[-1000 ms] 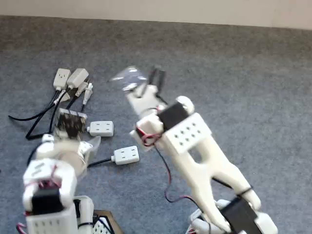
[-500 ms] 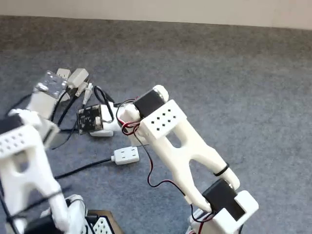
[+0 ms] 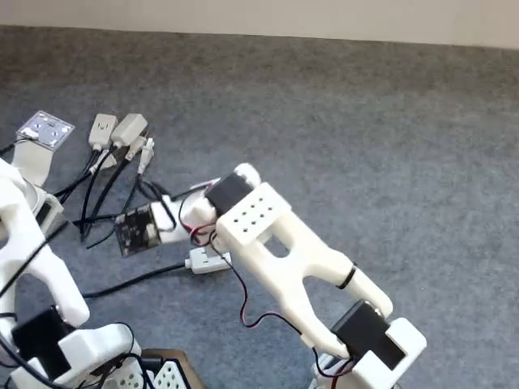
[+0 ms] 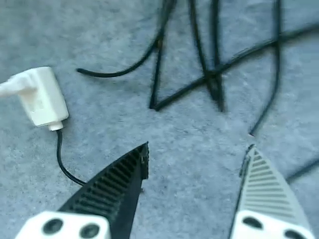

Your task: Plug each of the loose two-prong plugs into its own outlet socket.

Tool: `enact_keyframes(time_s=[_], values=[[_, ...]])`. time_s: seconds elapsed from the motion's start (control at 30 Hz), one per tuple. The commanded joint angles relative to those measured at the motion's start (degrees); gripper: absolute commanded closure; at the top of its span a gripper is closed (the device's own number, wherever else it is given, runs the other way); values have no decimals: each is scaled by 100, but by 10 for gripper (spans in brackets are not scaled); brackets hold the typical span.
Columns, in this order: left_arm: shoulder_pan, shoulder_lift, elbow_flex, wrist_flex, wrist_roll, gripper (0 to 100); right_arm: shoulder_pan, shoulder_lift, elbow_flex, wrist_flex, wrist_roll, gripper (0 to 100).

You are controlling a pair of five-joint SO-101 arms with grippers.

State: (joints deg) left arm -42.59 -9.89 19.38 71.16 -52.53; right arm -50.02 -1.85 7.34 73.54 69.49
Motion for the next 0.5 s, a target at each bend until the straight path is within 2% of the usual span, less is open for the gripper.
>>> enact_keyframes(time_s=[0.0, 0.13, 0.47], values=[[-145, 92, 207, -668, -62, 700, -75, -75, 215, -303, 79, 993], [-84, 101, 374, -818, -62, 699, -4, -84, 198, -277, 97, 993], [-66, 145, 418, -791, -62, 700, 22, -75, 198, 84, 721, 993]])
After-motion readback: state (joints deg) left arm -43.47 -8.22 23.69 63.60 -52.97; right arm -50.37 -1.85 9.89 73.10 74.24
